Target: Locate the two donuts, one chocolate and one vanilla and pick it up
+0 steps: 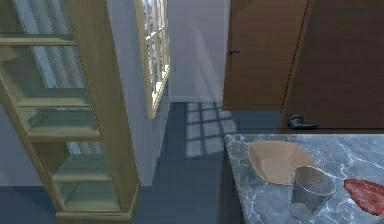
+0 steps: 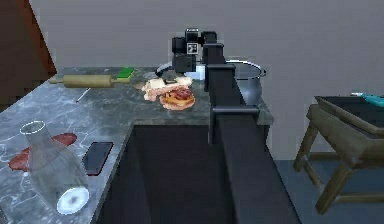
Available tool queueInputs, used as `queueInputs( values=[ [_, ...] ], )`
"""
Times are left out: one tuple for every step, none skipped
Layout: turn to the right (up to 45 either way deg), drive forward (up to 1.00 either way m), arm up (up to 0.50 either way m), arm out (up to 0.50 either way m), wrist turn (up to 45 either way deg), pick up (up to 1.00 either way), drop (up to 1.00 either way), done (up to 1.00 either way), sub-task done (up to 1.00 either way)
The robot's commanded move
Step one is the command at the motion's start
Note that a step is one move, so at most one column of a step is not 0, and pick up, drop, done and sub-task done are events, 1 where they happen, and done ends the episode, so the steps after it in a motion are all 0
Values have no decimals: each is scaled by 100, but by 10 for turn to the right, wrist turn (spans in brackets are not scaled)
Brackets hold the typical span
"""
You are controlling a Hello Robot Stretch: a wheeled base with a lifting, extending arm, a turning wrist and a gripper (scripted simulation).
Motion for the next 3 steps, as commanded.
queueInputs(
  values=[
    [0, 0, -14, 0, 0, 0, 0, 0, 0],
    [0, 0, 0, 0, 0, 100, 0, 0, 0],
    [0, 0, 10, 0, 0, 0, 0, 0, 0]
  ],
)
